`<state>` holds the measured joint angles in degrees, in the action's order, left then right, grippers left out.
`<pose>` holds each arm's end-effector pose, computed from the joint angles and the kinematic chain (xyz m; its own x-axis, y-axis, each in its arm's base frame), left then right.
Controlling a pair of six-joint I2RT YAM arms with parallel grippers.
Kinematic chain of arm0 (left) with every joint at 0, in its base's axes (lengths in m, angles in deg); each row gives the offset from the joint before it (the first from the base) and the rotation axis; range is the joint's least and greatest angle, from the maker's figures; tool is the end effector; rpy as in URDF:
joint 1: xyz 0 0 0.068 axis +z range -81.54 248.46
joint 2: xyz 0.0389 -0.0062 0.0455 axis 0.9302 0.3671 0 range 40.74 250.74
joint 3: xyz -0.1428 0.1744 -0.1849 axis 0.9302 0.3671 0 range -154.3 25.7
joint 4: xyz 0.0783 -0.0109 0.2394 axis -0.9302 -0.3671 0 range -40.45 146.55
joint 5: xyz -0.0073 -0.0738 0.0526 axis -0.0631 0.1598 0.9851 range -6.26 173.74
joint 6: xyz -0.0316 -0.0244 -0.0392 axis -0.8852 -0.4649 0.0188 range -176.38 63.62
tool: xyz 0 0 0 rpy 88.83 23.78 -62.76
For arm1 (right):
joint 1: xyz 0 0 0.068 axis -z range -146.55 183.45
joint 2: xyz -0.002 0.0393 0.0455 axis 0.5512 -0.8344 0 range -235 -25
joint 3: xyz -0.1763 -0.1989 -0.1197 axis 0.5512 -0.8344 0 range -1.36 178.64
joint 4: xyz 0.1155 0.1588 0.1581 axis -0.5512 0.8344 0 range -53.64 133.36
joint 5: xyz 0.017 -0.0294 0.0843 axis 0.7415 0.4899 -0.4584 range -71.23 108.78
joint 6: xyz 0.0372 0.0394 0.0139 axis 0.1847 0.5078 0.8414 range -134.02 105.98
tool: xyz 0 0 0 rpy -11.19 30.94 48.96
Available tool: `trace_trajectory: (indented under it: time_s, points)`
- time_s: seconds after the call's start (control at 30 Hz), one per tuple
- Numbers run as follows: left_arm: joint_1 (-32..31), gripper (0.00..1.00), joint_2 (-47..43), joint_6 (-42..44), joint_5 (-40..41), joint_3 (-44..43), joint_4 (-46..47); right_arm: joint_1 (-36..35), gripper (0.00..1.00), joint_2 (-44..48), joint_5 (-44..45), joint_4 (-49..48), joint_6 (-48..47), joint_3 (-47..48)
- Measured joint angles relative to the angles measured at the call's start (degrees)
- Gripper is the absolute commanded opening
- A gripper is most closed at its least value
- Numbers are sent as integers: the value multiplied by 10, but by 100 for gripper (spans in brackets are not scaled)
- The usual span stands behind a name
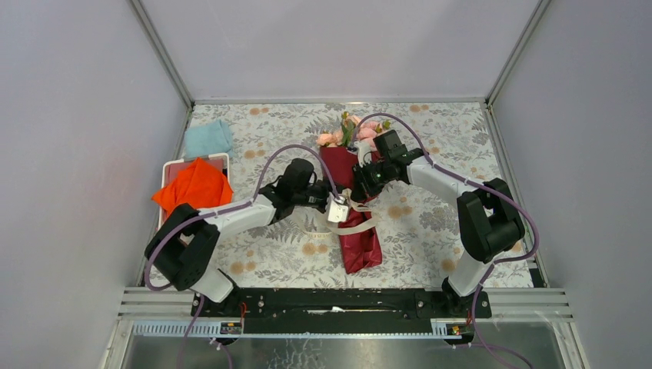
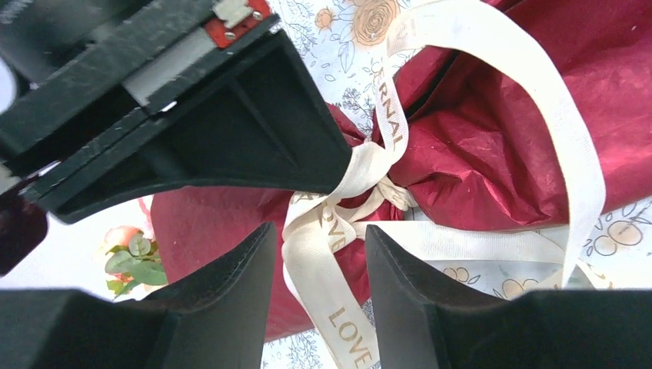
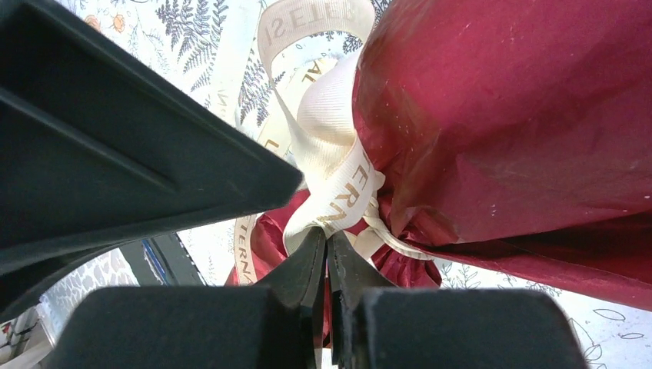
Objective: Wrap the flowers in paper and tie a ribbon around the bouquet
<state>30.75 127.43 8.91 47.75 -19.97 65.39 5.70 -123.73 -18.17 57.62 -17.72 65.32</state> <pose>0.2309 -0.2072 0.2313 0.6310 0.4414 -0.6380 0.7541 -0.1555 0.6381 0.3048 0.1866 0.2355 -0.6637 -0.4075 -0.6272 -0.7342 0.5149 0.4425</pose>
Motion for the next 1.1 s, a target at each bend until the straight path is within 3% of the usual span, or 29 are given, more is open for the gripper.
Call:
trace_trajectory:
  time_s: [0.3, 0.43, 0.6, 0.77, 0.87, 1.0, 1.1]
  points:
    - [-2, 54, 54, 63, 5, -12, 24, 0, 14, 0, 0, 3, -8, 0]
    - [-2, 54, 63, 71, 4, -16, 39, 0, 23, 0, -1, 3, -11, 0]
    - [-6, 36, 75, 75, 4, -18, 56, 0, 28, 0, -2, 4, -13, 0]
    - [-9, 32, 76, 76, 3, -18, 59, 6, 38, 0, -5, 3, -10, 0]
    - [-9, 25, 77, 76, 3, -18, 62, 11, 37, 0, -11, 0, -9, 0]
    - [-9, 1, 84, 77, 4, -16, 73, 17, 31, 0, -17, -7, -7, -2]
    - [-9, 0, 85, 80, 4, -9, 83, 22, 30, 0, -17, -16, -6, -8]
